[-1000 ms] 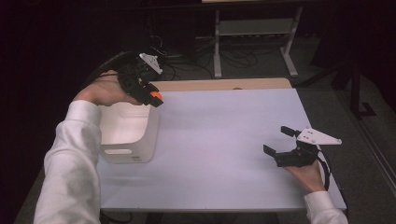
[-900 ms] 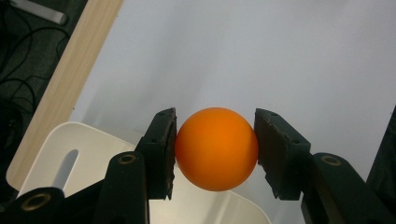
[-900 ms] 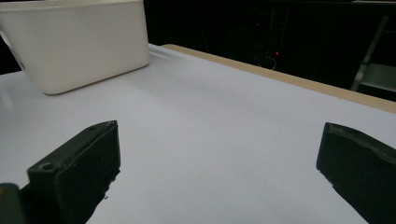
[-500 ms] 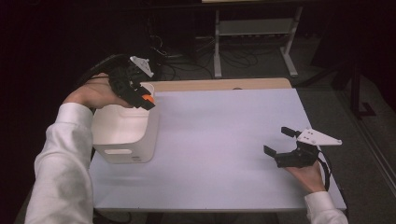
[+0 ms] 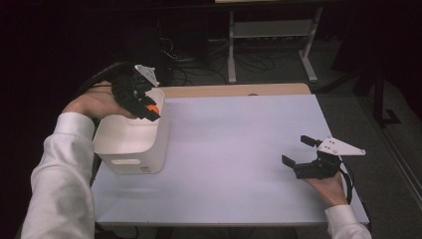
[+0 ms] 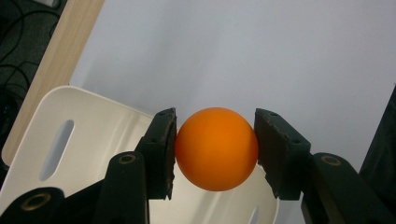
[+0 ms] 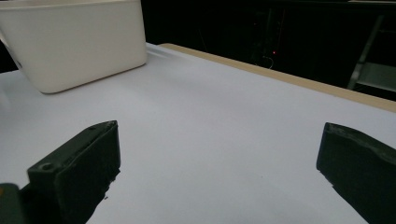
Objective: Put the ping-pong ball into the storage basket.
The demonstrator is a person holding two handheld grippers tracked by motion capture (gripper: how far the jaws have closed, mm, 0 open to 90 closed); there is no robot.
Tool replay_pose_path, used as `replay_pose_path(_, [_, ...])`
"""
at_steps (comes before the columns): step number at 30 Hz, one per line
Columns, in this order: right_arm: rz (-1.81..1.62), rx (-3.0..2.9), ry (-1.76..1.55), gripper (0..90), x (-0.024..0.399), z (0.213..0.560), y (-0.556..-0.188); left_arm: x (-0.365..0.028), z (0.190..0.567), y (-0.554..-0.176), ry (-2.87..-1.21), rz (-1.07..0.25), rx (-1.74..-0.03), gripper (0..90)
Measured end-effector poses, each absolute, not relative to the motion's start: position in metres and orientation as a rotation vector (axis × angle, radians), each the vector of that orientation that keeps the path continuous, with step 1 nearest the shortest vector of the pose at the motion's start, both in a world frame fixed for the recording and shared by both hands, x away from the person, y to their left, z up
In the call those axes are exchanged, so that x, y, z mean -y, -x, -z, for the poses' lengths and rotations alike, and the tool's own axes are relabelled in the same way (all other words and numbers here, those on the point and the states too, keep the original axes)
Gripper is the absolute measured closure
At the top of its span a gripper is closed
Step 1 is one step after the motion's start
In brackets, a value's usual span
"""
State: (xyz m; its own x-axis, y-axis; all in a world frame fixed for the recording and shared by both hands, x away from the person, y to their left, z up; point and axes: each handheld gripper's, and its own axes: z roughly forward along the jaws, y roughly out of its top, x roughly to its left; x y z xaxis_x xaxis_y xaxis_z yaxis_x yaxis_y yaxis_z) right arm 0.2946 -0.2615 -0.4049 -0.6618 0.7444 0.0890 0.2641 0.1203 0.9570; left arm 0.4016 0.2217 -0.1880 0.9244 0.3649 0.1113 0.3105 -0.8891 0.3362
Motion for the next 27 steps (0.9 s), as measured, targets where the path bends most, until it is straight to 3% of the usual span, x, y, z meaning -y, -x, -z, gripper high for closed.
replay_pose_path(27, [-1.537, -2.022, -0.965, 0.0, 0.259, 0.407, -0.297, -0.254, 0.195, -0.387, -2.806, -0.233, -0.568, 50.4])
